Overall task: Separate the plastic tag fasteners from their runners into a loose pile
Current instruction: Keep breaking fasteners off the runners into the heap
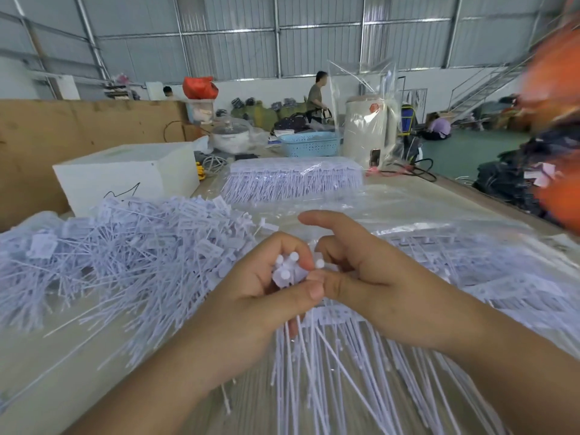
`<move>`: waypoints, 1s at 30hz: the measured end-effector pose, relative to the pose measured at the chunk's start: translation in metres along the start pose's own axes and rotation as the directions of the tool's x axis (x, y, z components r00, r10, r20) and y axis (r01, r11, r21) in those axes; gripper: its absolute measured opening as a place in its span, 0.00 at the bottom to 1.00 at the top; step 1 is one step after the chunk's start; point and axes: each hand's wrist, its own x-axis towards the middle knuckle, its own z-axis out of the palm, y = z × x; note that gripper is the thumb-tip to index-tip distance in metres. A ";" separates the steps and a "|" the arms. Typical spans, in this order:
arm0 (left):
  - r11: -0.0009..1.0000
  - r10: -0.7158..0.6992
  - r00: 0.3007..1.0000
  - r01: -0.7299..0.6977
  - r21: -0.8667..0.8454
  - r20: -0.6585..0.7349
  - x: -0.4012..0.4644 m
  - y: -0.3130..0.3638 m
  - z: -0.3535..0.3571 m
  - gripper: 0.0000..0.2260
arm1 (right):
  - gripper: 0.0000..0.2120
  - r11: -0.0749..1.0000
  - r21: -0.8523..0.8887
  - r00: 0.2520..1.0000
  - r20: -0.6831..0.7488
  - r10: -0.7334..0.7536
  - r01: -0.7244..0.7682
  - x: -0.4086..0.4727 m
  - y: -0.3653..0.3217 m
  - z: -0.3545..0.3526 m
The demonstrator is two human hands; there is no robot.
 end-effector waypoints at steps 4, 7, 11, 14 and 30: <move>0.997 -0.024 0.995 0.031 -0.073 0.093 0.002 -0.002 -0.003 0.04 | 0.29 0.999 -0.031 1.000 0.005 0.023 -0.023 0.000 -0.001 -0.003; 0.996 -0.055 0.995 0.061 -0.067 0.079 0.002 -0.005 -0.005 0.04 | 0.28 0.999 -0.033 1.000 -0.002 0.019 -0.019 0.001 -0.001 -0.005; 0.988 -0.123 0.986 0.132 -0.078 0.115 0.002 -0.008 -0.007 0.06 | 0.29 0.996 -0.065 0.997 0.043 0.058 -0.055 -0.001 -0.002 -0.006; 0.984 -0.141 0.979 0.155 -0.088 0.148 0.002 -0.008 -0.006 0.06 | 0.31 0.993 -0.088 0.992 0.082 0.091 -0.084 -0.002 -0.002 -0.007; 0.984 -0.152 0.963 0.126 0.124 0.224 0.003 -0.002 -0.028 0.04 | 0.29 0.995 -0.095 1.000 0.009 -0.020 0.021 -0.003 -0.006 0.005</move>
